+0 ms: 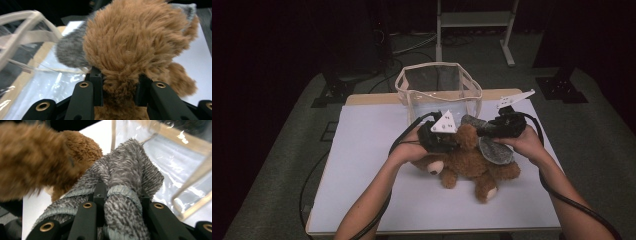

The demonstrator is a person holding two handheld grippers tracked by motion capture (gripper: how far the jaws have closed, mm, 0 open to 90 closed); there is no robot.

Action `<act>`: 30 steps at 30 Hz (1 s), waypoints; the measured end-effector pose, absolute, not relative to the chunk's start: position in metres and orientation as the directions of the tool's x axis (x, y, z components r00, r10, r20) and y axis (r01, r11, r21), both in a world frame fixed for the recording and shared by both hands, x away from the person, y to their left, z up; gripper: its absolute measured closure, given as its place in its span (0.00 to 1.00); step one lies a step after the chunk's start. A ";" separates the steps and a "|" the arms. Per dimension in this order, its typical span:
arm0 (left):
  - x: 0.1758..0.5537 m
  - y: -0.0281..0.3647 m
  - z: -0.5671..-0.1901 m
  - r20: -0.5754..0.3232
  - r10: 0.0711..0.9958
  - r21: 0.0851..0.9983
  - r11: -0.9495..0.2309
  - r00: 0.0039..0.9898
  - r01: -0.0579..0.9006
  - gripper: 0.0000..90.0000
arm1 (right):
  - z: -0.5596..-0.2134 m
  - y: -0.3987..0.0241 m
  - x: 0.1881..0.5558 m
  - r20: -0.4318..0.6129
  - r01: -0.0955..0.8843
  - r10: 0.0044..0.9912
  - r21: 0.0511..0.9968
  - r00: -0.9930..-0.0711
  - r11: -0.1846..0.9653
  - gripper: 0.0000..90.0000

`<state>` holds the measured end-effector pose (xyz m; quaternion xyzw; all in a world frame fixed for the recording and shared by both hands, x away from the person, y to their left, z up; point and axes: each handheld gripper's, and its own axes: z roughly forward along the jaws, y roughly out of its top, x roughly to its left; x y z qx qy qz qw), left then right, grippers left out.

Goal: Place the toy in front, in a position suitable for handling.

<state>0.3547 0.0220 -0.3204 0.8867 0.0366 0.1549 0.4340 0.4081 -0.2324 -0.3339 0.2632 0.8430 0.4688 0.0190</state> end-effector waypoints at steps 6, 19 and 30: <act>0.326 0.034 -0.346 0.238 0.167 0.760 -0.645 0.957 -0.077 0.64 | -0.362 -0.217 0.389 0.259 0.422 0.379 0.786 -0.888 0.451 0.78; 0.301 0.081 -0.336 0.226 0.118 0.768 -0.632 0.967 -0.102 0.33 | -0.370 -0.207 0.353 0.192 0.347 0.345 0.811 -0.919 0.471 0.79; 0.330 0.122 -0.360 0.140 0.270 0.790 -0.611 0.953 0.057 0.19 | -0.370 -0.209 0.331 0.137 0.294 0.328 0.815 -0.935 0.499 0.79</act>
